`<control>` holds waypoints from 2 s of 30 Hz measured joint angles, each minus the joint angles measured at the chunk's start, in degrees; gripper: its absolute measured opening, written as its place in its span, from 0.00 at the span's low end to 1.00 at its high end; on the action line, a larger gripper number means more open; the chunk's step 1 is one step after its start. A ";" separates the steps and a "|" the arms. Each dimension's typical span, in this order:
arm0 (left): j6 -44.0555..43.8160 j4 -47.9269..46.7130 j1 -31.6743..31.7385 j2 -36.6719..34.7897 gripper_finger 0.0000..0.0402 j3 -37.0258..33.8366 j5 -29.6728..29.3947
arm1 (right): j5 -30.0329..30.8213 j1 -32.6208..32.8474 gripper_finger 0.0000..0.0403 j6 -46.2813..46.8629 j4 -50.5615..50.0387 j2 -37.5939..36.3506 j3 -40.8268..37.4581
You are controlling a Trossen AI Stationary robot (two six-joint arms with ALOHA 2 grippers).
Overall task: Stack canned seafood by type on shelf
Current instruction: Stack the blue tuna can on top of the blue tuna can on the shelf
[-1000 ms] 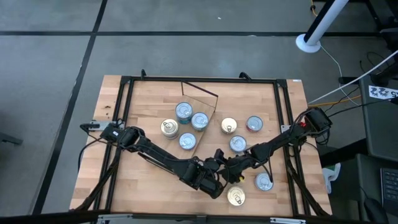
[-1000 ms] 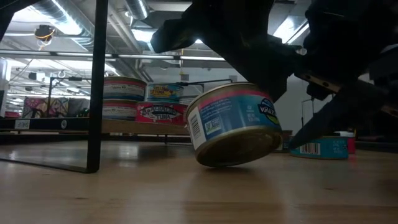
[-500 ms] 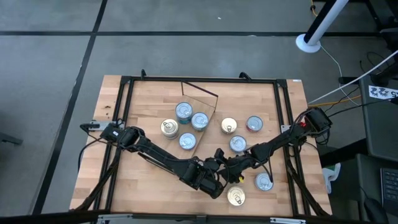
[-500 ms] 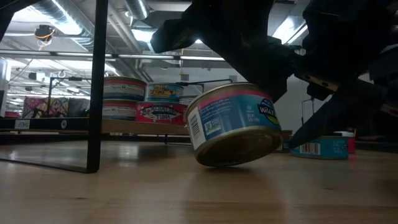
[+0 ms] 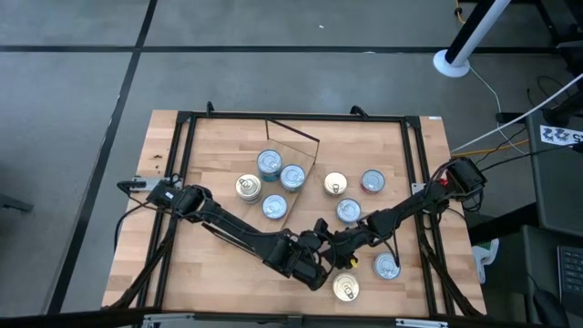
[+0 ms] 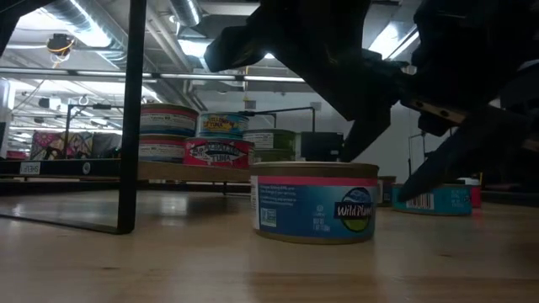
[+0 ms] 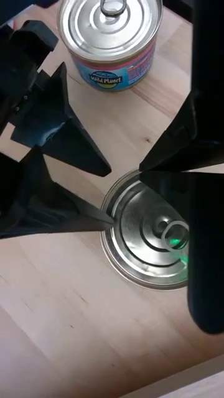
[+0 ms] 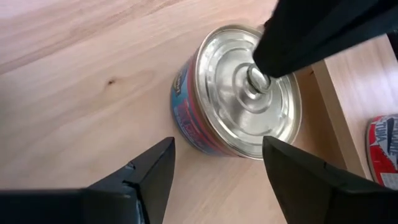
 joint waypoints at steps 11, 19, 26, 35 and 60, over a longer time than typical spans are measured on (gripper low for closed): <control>6.28 0.01 -0.13 0.02 0.05 0.00 9.72 | 2.63 0.00 0.60 -0.02 -0.09 0.00 0.00; 13.21 -0.13 -0.86 0.09 0.33 -0.10 10.82 | 2.63 0.00 0.60 0.46 -0.09 0.00 0.00; 21.21 -0.83 -1.79 0.20 0.47 -3.61 10.75 | 2.63 0.00 0.60 0.47 -0.04 0.00 0.01; 25.53 -2.03 -2.03 0.24 0.42 -4.61 6.56 | 2.63 0.00 0.60 0.46 0.00 0.00 0.02; 46.90 -2.29 -1.99 1.55 0.15 -4.79 -0.70 | 9.32 0.00 0.60 0.09 -0.13 0.00 0.02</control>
